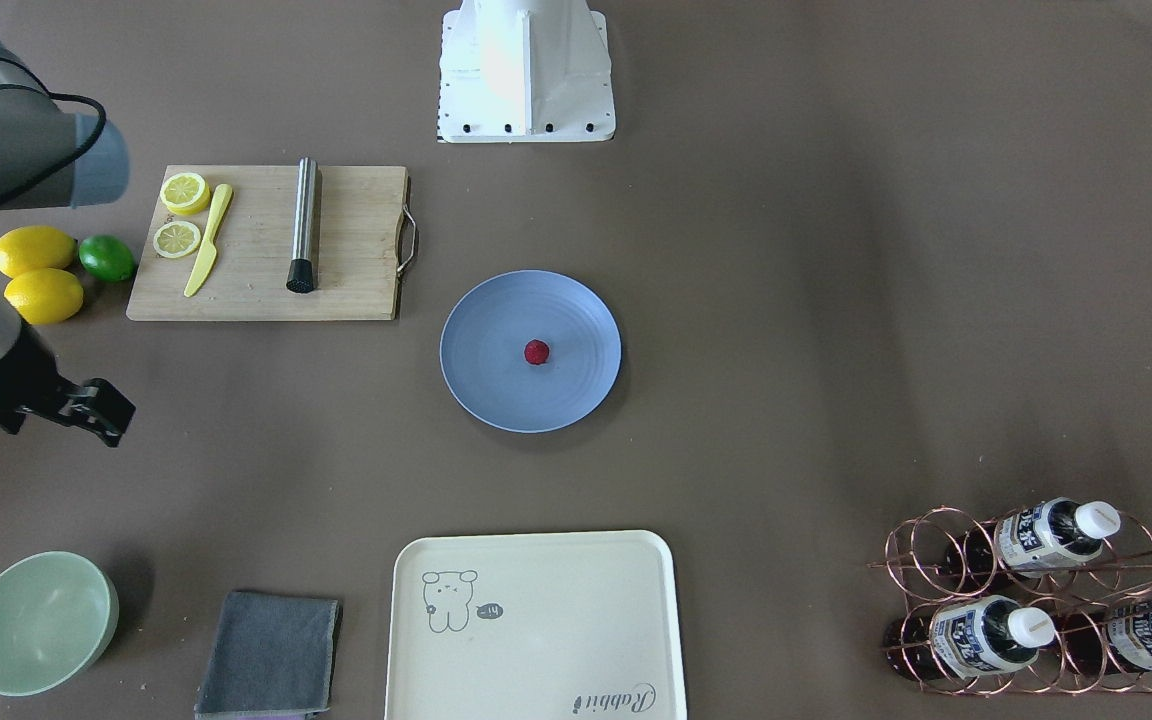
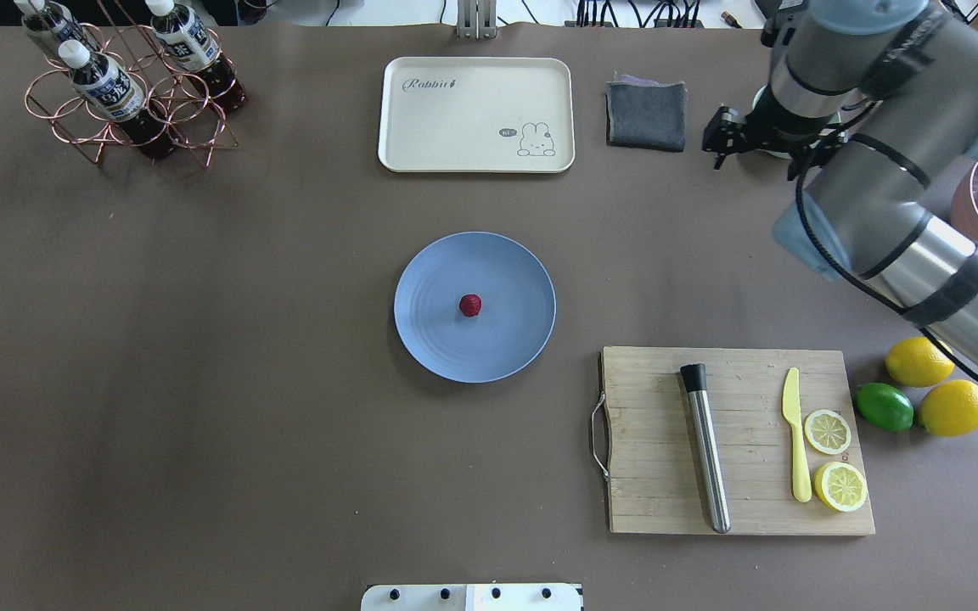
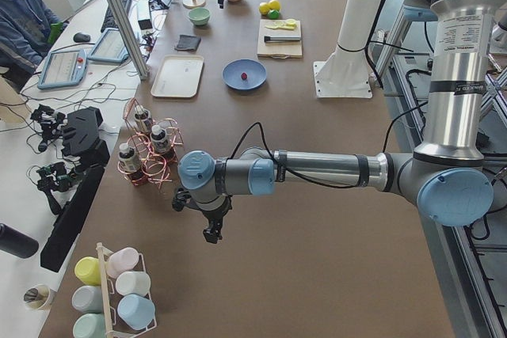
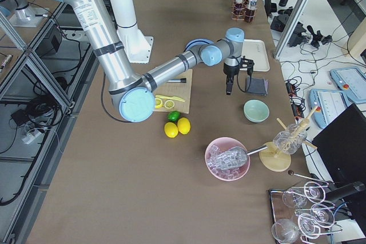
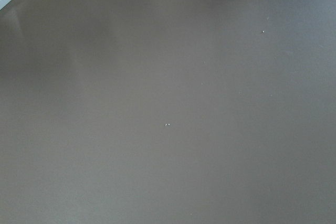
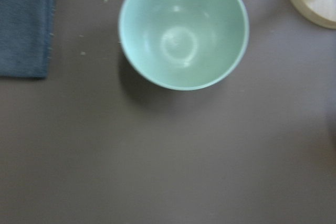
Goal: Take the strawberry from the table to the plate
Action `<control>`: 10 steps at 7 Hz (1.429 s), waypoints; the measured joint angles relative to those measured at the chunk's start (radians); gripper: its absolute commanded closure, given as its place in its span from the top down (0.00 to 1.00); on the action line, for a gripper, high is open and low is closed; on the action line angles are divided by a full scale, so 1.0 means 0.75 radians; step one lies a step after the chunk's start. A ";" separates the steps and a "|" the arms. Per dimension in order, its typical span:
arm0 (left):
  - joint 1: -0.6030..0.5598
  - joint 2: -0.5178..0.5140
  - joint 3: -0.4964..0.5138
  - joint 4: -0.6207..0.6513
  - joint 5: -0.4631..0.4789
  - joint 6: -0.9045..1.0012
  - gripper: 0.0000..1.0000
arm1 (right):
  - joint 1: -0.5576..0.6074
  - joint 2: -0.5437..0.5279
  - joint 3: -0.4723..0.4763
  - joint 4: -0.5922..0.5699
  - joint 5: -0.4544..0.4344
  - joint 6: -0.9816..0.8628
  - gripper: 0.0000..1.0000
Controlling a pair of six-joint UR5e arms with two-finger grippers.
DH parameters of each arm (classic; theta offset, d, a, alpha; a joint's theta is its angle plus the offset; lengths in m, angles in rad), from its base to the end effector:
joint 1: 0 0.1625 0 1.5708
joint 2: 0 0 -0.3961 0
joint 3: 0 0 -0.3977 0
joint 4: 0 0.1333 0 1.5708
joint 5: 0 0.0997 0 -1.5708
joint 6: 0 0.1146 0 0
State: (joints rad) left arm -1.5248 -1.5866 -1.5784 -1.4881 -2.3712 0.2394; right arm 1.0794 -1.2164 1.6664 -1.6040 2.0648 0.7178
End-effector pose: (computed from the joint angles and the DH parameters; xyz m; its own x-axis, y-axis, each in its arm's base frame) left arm -0.0281 -0.5005 0.6348 0.6669 0.2263 -0.7100 -0.2100 0.9712 0.1123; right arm -0.2265 -0.5906 0.4129 0.8003 0.0898 0.5928 -0.1260 0.9918 0.0198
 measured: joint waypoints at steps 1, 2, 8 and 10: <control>0.000 0.001 -0.001 0.001 0.000 0.000 0.99 | 0.100 -0.119 0.029 0.004 0.026 -0.240 1.00; -0.001 0.002 -0.004 0.002 0.000 0.000 0.99 | 0.220 -0.232 0.039 0.010 0.074 -0.496 1.00; -0.050 0.042 -0.008 0.002 -0.002 -0.002 0.99 | 0.626 -0.542 -0.033 0.015 0.253 -1.202 1.00; -0.051 0.039 -0.008 0.005 -0.001 -0.002 0.99 | 0.635 -0.568 -0.035 0.016 0.254 -1.202 1.00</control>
State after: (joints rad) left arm -1.5629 -1.5573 -1.5845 -1.4847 -2.3716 0.2378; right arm 1.5558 -1.6423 1.6403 -1.5923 2.2550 -0.1839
